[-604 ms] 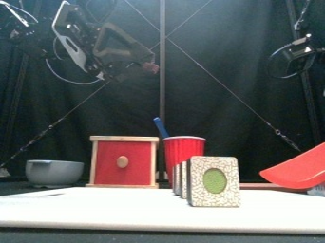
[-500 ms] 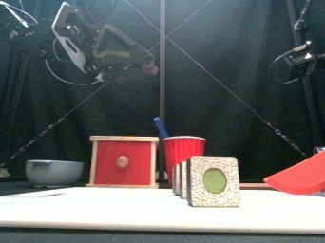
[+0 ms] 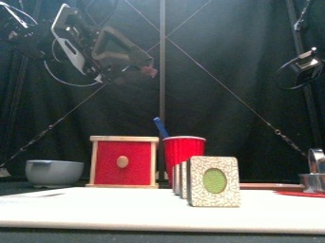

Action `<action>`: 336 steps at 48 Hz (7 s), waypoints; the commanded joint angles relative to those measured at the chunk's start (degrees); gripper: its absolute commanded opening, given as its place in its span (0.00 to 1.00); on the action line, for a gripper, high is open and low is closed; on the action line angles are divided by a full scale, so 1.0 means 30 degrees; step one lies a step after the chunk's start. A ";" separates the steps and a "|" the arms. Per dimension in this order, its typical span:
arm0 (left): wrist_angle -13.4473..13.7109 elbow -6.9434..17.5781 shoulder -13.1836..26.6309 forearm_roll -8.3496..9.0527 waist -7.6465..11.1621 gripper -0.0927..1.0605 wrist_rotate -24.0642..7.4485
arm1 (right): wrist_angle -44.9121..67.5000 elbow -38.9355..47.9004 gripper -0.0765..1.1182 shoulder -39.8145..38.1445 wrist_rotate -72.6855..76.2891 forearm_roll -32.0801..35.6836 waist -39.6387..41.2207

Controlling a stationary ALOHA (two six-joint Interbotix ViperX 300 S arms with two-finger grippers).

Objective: Place sushi on board then cut the sushi with the knife then place the pieces on the plate
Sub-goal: Place the 4 sushi pieces on the plate

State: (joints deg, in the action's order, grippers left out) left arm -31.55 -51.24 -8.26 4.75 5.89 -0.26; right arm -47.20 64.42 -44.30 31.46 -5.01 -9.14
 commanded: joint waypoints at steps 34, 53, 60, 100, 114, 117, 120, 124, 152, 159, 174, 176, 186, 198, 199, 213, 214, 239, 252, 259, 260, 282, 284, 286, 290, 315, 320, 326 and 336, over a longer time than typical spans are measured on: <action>-0.0176 -0.1348 -0.0088 -0.1787 -0.0352 0.72 0.0029 | 1.1309 -0.4453 0.74 0.6680 -0.0117 1.0371 0.0938; 0.0527 -0.1699 0.0234 -0.2783 -0.0293 0.72 0.0029 | 1.2686 -0.7559 0.74 1.2334 -0.0176 1.1777 0.1846; 0.1084 -0.1611 0.0498 -0.2842 -0.0264 0.72 0.0029 | 1.2686 -0.8438 0.74 1.3945 -0.0205 1.1836 0.1992; 0.1172 -0.1465 0.0908 -0.2842 -0.0293 0.72 0.0029 | 1.2568 -0.9990 0.55 1.6787 -0.0146 1.1719 0.2783; 0.1172 -0.1465 0.0996 -0.2842 -0.0322 0.72 0.0029 | 1.0283 -0.8438 0.52 1.3301 -0.0117 1.1367 0.3281; 0.1172 -0.1465 0.1025 -0.2842 -0.0322 0.72 0.0029 | 0.9346 -0.8027 0.52 1.2188 -0.0117 1.1367 0.3604; 0.1172 -0.1436 0.1025 -0.2842 -0.0322 0.72 0.0000 | 0.8613 -0.7617 0.52 1.1191 -0.0088 1.1367 0.4043; 0.1172 -0.1436 0.1025 -0.2842 -0.0352 0.72 0.0000 | 0.7998 -0.7002 0.52 0.9961 -0.0059 1.1309 0.4922; 0.1172 -0.1436 0.1113 -0.2842 -0.0381 0.72 0.0000 | 1.2627 -0.4160 0.58 1.1455 -0.0146 0.9229 1.1660; 0.1172 -0.1436 0.1113 -0.2842 -0.0381 0.72 0.0029 | 1.2715 -0.4395 0.69 1.2451 -0.0117 0.9346 1.1660; 0.1172 -0.1523 0.1113 -0.2900 -0.0381 0.72 0.0029 | 1.2012 -0.5010 0.73 1.1279 -0.0176 0.9463 1.1104; 0.1172 -0.1494 0.1113 -0.2930 -0.0381 0.72 0.0059 | 1.1748 -0.5186 0.73 1.0811 -0.0176 0.9434 1.0664; 0.1172 -0.1465 0.1113 -0.3047 -0.0381 0.72 0.0029 | 1.1396 -0.6035 0.73 1.0078 -0.0264 0.9844 0.6416; 0.1172 -0.1465 0.1113 -0.3047 -0.0381 0.72 0.0029 | 1.1572 -0.7588 0.73 1.1162 -0.0088 1.0400 0.2109; 0.1172 -0.1465 0.1113 -0.3047 -0.0381 0.72 0.0000 | 1.1543 -0.7705 0.73 1.1338 -0.0088 1.0371 0.1875; 0.1172 -0.1465 0.1113 -0.3047 -0.0381 0.72 0.0029 | 1.1572 -0.9434 0.69 1.4180 -0.0117 1.0488 0.0117; 0.1172 -0.1465 0.1113 -0.3047 -0.0381 0.72 0.0029 | 1.1572 -0.9521 0.68 1.4326 -0.0117 1.0488 0.0059; 0.1172 -0.1553 0.1113 -0.3047 -0.0410 0.72 0.0059 | 1.1338 -1.0664 0.71 1.5967 -0.0088 1.0312 0.0146; 0.1172 -0.1582 0.1113 -0.3047 -0.0381 0.72 0.0059 | 1.1309 -1.0811 0.76 1.6582 -0.0117 1.0312 0.0146; 0.1172 -0.1582 0.1113 -0.3047 -0.0381 0.72 0.0059 | 1.1309 -1.0957 0.75 1.7227 -0.0264 1.0459 0.0293; 0.1172 -0.1582 0.1113 -0.3047 -0.0381 0.72 0.0059 | 1.1338 -1.0986 0.74 1.7285 -0.0264 1.0488 0.0293; 0.1406 -0.1611 0.1113 -0.3047 -0.0381 0.72 0.0059 | 1.0781 -0.9199 0.57 1.4619 -0.0088 1.0107 0.1816; 0.1523 -0.1611 0.1113 -0.3047 -0.0410 0.72 0.0059 | 1.0518 -0.8760 0.57 1.3740 -0.0059 1.0078 0.2139; 0.1641 -0.1582 0.1113 -0.3047 -0.0381 0.72 0.0059 | 1.0254 -0.8291 0.57 1.2803 -0.0059 0.9990 0.2490; 0.1699 -0.1553 0.1113 -0.3047 -0.0381 0.72 0.0059 | 0.9521 -0.7266 0.57 1.0898 -0.0059 0.9814 0.3545; 0.1699 -0.1494 0.1113 -0.3047 -0.0381 0.72 0.0059 | 0.8965 -0.2871 0.57 0.8174 -0.0029 0.9258 1.0430; 0.1729 -0.1494 0.1113 -0.3047 -0.0381 0.72 0.0059 | 0.9990 -0.2549 0.57 0.8555 -0.0029 0.8936 1.0957; 0.1699 -0.1465 0.1113 -0.3047 -0.0381 0.72 0.0059 | 1.0811 -0.2344 0.59 0.9229 -0.0059 0.8467 1.1777; 0.1729 -0.1494 0.1113 -0.3047 -0.0381 0.72 0.0059 | 1.1104 -0.2373 0.71 1.0137 -0.0117 0.8555 1.2363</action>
State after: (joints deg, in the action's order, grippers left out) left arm -26.19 -56.69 -4.75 -4.31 4.92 -0.18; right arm -14.33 57.83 -13.80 31.29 20.57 27.33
